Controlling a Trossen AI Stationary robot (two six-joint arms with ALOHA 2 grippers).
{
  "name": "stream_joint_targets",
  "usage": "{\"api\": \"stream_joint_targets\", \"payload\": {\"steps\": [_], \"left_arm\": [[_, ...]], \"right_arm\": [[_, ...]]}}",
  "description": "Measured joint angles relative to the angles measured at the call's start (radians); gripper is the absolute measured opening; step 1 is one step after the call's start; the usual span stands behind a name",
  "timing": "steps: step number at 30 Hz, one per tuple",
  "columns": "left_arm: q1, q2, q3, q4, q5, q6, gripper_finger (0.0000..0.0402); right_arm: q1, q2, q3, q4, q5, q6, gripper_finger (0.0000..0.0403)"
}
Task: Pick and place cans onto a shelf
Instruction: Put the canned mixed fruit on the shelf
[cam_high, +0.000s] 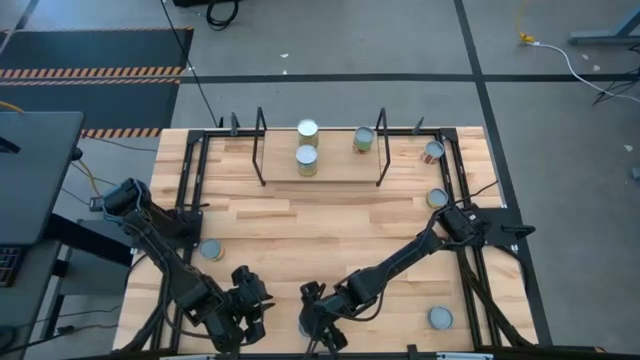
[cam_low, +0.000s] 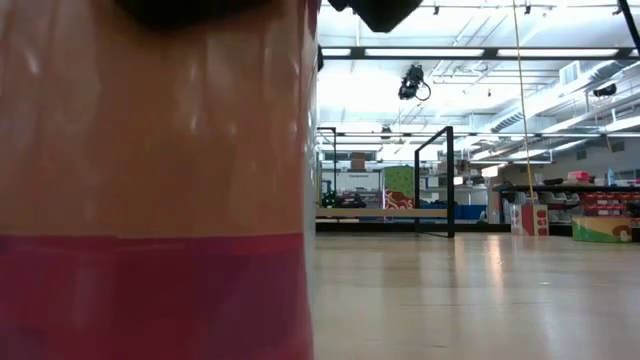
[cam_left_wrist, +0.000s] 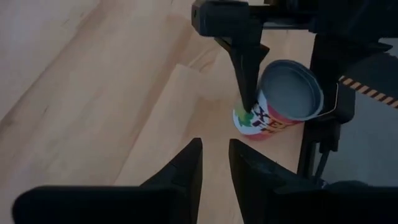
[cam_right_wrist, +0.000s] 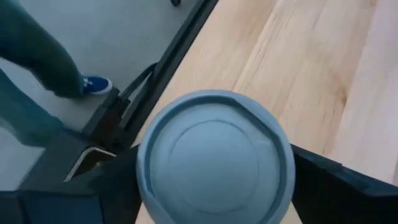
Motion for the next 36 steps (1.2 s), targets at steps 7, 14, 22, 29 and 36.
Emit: {"api": "stream_joint_targets", "payload": {"steps": [7,14,22,29,36], "left_arm": [[0.005,-0.109,0.000,-0.061,0.173,0.133,0.0087],[0.013,-0.276,0.000,-0.168,0.002,0.346,0.0087],[0.186,-0.348,0.000,-0.179,-0.104,0.527,0.0087],[0.425,-0.349,0.000,-0.154,-0.098,0.612,0.0087],[0.608,-0.357,0.107,-0.112,-0.006,0.688,0.0089]], "right_arm": [[-0.028,-0.036,0.000,-0.045,-0.002,0.187,0.0287],[-0.104,-0.200,0.001,-0.367,0.170,0.262,0.0287],[-0.263,-0.490,-0.133,-0.637,0.473,0.168,0.0287],[-0.567,-0.759,-0.509,-0.385,0.395,0.009,0.0287],[-0.825,-0.784,-0.672,-0.186,0.288,-0.062,0.0291]]}}
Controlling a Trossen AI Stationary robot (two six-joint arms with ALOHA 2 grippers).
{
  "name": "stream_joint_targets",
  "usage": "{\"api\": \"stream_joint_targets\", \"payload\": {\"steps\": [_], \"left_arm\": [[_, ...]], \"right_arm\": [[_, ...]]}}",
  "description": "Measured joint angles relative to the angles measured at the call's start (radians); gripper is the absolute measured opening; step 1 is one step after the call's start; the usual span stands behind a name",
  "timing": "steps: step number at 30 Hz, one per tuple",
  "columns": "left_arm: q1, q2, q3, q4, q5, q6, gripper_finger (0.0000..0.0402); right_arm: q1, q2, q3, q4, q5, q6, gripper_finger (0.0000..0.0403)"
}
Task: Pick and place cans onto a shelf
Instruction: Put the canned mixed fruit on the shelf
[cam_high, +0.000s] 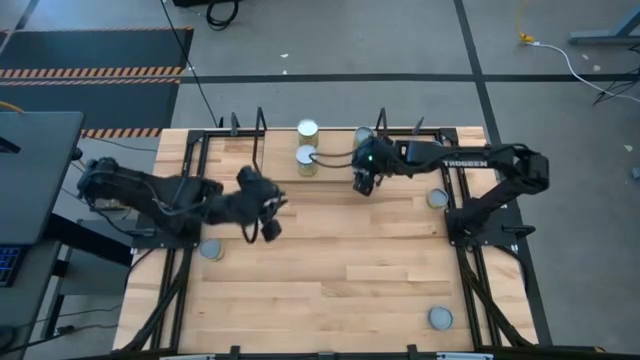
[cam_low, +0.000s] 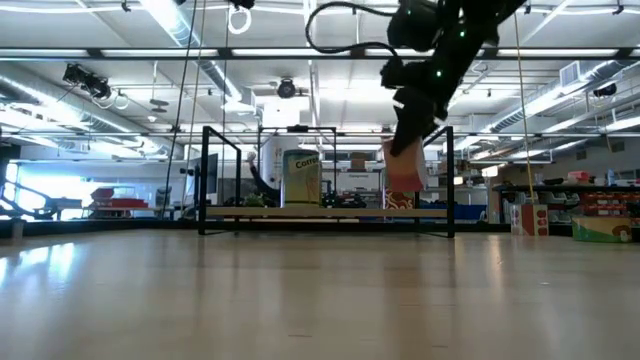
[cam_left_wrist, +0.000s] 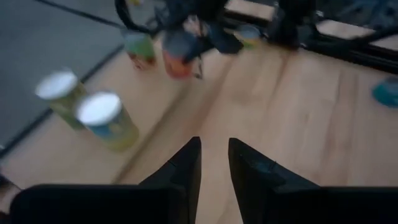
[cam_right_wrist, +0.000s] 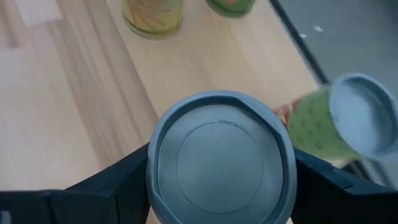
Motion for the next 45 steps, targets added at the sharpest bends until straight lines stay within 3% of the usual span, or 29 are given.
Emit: {"api": "stream_joint_targets", "payload": {"steps": [3,10,17,27,40,45], "left_arm": [[0.080,0.002,0.049,0.030,-0.034,0.080,0.0089],[0.252,0.001,0.127,0.048,-0.048,0.154,0.0089],[0.356,0.002,0.128,0.084,0.037,0.239,0.0089],[0.459,0.002,0.128,0.168,0.076,0.409,0.0089],[0.509,0.002,0.128,0.166,0.130,0.424,0.0089],[0.509,-0.008,0.127,0.171,0.131,0.425,0.0089]], "right_arm": [[-0.057,0.023,-0.001,0.012,-0.060,-0.049,0.0291],[-0.133,0.062,-0.001,0.059,-0.088,-0.153,0.0307],[-0.158,0.055,0.000,0.089,-0.164,-0.153,0.0341],[-0.162,0.041,0.005,0.027,-0.122,-0.125,0.0347],[-0.148,0.038,0.173,-0.212,-0.062,-0.184,0.0347],[-0.137,0.038,0.212,-0.151,-0.052,-0.235,0.0346]]}}
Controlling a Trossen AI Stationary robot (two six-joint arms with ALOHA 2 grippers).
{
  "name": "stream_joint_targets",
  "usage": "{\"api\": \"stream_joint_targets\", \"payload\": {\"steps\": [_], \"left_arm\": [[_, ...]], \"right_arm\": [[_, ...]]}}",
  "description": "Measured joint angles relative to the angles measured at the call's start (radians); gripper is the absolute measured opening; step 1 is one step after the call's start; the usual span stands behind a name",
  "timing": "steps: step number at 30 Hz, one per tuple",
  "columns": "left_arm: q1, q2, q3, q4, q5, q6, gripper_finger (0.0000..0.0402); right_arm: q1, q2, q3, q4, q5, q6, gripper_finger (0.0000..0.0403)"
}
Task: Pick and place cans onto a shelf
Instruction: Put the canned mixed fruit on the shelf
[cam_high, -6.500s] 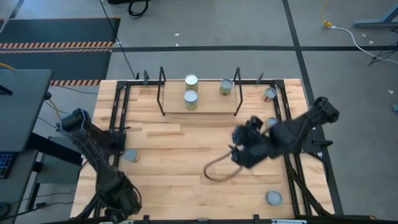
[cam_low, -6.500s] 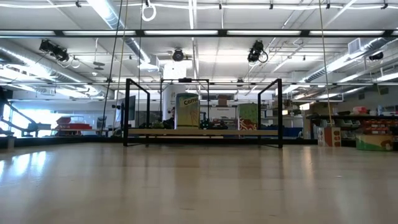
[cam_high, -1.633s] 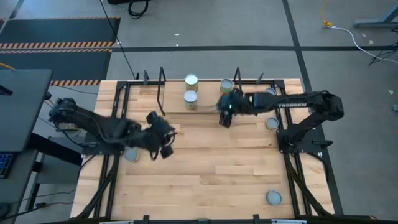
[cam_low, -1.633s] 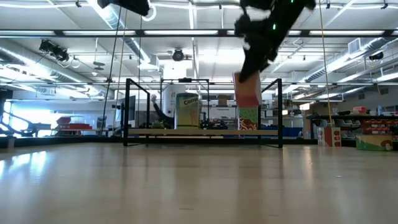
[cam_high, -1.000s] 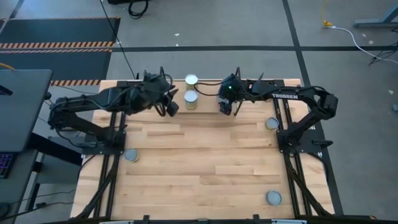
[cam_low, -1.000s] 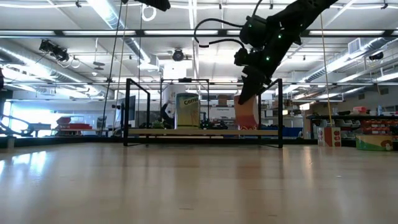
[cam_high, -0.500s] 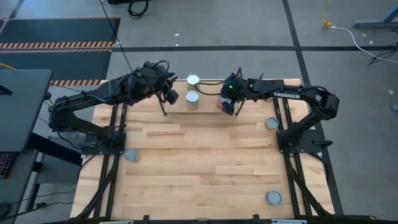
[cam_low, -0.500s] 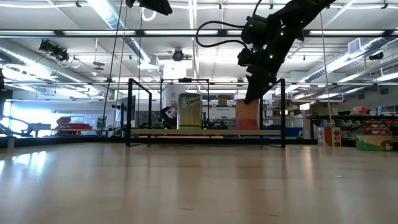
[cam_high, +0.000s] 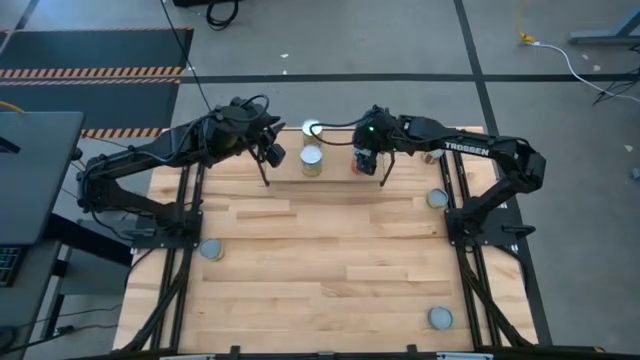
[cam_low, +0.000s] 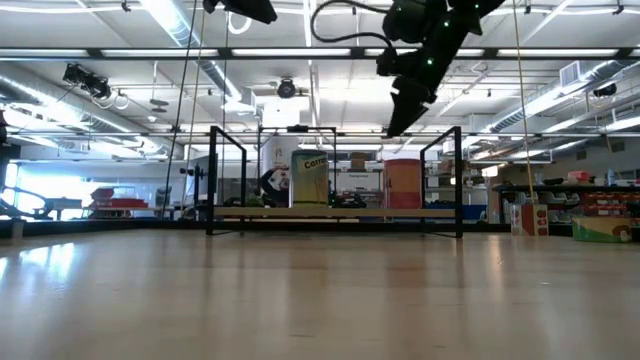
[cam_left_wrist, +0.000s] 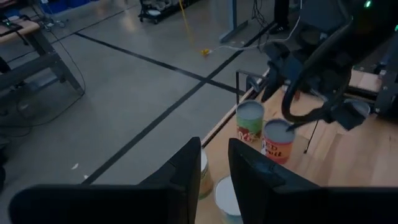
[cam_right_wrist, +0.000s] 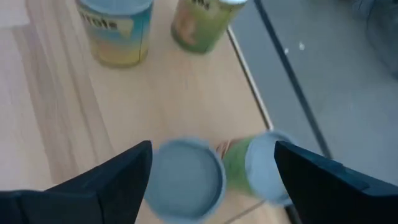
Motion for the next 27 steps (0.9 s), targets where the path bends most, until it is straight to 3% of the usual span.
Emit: {"api": "stream_joint_targets", "payload": {"steps": [4,8,14,27], "left_arm": [[0.000,-0.012,0.000,0.003,0.000,0.000,0.0089],[0.004,-0.024,0.000,0.018,0.001,0.043,0.0089],[0.010,-0.035,0.001,0.045,0.038,0.065,0.0089],[0.011,-0.036,0.000,0.040,0.039,0.064,0.0089]], "right_arm": [[0.002,0.038,0.000,0.107,0.051,-0.040,0.0320],[-0.006,0.113,-0.001,0.196,0.010,-0.048,0.0289],[0.029,0.187,-0.002,0.120,0.122,-0.030,0.0269],[0.055,0.177,-0.002,0.068,0.179,0.031,0.0268]]}}
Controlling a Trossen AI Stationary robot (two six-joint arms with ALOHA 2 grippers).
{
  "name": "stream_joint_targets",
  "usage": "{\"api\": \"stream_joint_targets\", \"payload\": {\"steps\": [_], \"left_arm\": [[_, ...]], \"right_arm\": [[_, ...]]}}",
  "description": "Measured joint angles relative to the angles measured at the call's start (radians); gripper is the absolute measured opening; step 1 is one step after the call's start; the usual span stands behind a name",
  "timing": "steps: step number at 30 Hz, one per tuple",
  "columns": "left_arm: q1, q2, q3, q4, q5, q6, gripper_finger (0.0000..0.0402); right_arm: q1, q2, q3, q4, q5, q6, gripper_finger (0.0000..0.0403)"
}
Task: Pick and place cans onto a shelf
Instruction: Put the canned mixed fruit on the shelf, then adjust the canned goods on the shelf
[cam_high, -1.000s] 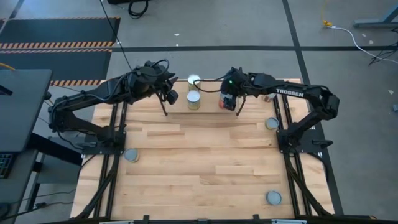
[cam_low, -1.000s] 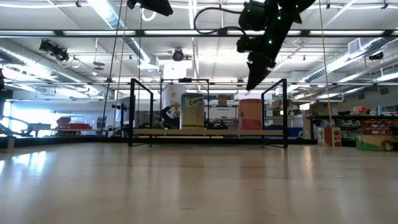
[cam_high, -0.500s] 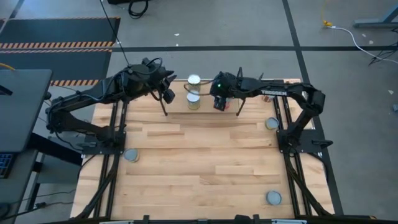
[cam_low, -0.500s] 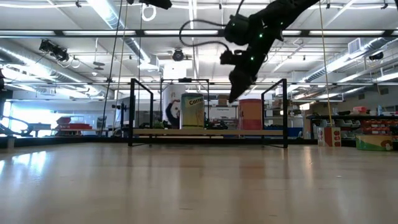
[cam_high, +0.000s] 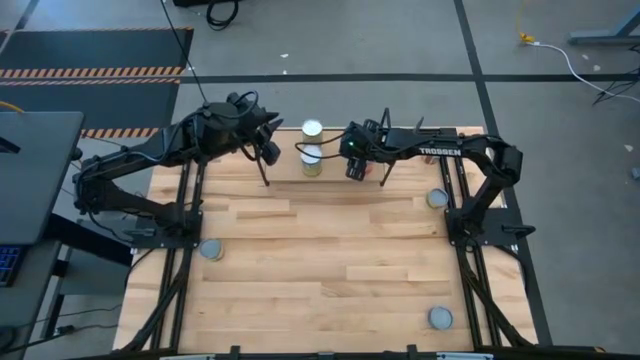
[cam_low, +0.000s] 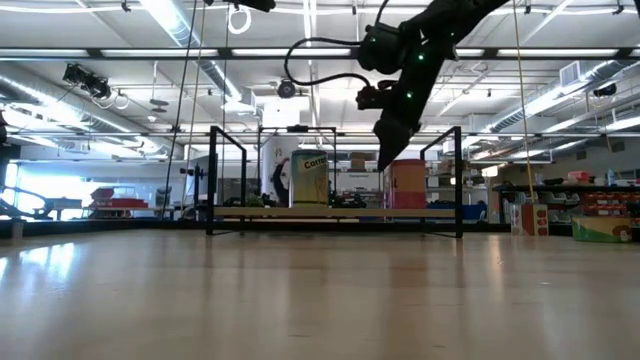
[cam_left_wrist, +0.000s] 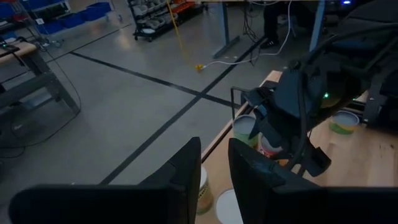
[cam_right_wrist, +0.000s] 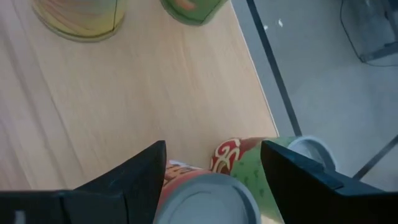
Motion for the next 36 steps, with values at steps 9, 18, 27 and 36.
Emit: {"api": "stream_joint_targets", "payload": {"steps": [9,18,27,36], "left_arm": [[-0.009,-0.007,0.000,-0.002,0.000,-0.002,0.0089],[-0.023,-0.072,0.000,0.006,-0.036,0.028,0.0089],[-0.006,-0.094,0.000,0.067,-0.137,0.046,0.0089],[-0.008,-0.091,0.000,0.077,-0.147,0.053,0.0089]], "right_arm": [[0.028,-0.014,0.000,0.004,0.052,-0.003,0.0268],[-0.004,-0.081,0.001,0.543,-0.284,0.052,0.0307],[-0.053,0.094,0.176,0.530,-0.502,0.012,0.0385],[-0.112,0.311,0.484,0.185,-0.530,-0.110,0.0385]]}}
